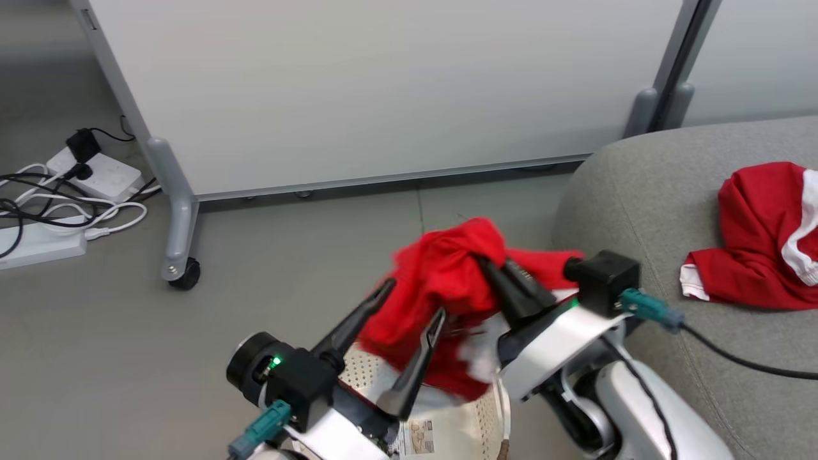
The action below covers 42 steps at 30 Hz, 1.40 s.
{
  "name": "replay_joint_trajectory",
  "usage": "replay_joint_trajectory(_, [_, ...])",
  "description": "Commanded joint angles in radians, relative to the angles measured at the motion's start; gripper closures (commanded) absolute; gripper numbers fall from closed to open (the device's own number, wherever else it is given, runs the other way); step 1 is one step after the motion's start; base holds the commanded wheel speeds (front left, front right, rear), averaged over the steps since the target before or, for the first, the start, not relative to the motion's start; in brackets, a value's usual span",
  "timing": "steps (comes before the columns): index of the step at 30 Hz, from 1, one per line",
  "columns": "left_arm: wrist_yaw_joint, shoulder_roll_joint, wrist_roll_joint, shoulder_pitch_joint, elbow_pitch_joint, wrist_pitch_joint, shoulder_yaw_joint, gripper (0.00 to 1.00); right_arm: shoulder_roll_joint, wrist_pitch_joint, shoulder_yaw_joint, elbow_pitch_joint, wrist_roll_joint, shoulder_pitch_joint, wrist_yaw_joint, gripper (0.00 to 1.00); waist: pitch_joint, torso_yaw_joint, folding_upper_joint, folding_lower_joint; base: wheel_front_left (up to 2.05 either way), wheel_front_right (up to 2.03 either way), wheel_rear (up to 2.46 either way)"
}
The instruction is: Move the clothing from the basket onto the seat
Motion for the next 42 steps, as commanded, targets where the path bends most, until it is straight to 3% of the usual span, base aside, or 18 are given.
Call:
replay_joint_trajectory(1, [-0.017, 0.021, 0.017, 0.005, 0.004, 0.019, -0.021, 0.00, -0.013, -0.006, -0.041, 0.001, -0.020, 0.008, 0.001, 1.00, 0.014, -0.019, 0.0000, 0.0000, 0.00, 0.00, 0.00])
replay_joint_trajectory(15, [-0.075, 0.056, 0.049, 0.010, 0.051, 0.048, -0.121, 0.00, -0.053, 0.024, -0.254, -0.002, -0.093, 0.105, 0.001, 1.00, 0.050, -0.110, 0.0000, 0.0000, 0.00, 0.00, 0.00])
replay_joint_trajectory(42, [-0.070, 0.093, 0.051, -0.051, 0.028, 0.064, -0.139, 0.00, -0.024, 0.048, -0.426, -0.115, -0.147, 0.165, 0.001, 1.00, 0.174, -0.435, 0.0000, 0.0000, 0.00, 0.00, 0.00])
